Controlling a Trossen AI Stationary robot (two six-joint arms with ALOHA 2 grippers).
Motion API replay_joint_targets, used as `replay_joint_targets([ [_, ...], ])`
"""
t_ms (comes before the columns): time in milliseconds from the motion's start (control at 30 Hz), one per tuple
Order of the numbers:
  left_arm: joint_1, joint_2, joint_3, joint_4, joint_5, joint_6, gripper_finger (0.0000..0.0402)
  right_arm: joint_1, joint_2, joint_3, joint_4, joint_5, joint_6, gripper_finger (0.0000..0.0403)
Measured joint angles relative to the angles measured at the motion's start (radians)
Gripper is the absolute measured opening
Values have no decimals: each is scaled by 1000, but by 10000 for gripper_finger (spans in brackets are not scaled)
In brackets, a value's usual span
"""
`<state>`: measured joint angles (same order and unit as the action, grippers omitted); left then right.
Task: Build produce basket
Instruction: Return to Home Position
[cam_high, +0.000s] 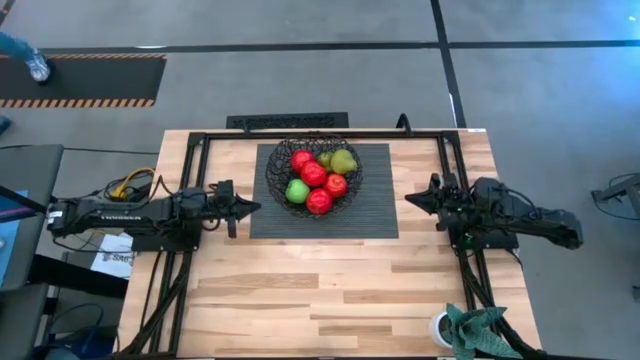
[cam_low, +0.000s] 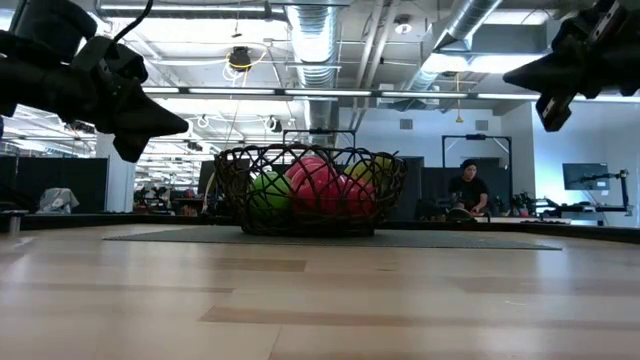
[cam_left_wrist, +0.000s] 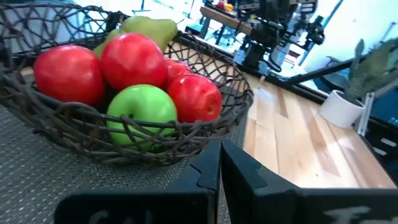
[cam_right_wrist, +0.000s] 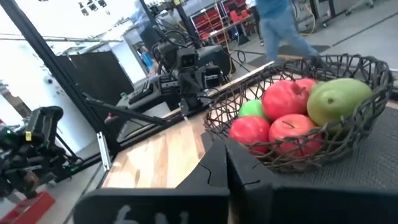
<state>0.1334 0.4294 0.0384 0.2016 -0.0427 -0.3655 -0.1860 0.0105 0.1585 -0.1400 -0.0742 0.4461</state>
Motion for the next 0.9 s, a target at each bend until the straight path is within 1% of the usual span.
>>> replay_joint_targets([
  [233, -14, 0, -26, -4, 12, -12, 0, 1, -9, 0, -78, -2, -2, 0],
  [367, -66, 0, -26, 23, 11, -17, 0, 1, -9, 1, -61, -3, -3, 0],
  [467, -107, -22, -26, 63, -19, 13, 0, 2, -8, 1, -65, -6, -2, 0],
  [600, -154, -86, -26, 32, -96, 34, 0, 3, -8, 25, -66, -7, -11, 0],
  [733, -187, -184, -27, 21, -124, 97, 0, 3, -8, 70, -101, -7, -32, 0],
  [800, -194, -239, -27, -41, -152, 106, 0, 3, -8, 86, -113, -8, -35, 0],
  [900, -195, -329, -27, -154, -155, 77, 0, 3, -8, 93, -115, -15, -56, 0],
])
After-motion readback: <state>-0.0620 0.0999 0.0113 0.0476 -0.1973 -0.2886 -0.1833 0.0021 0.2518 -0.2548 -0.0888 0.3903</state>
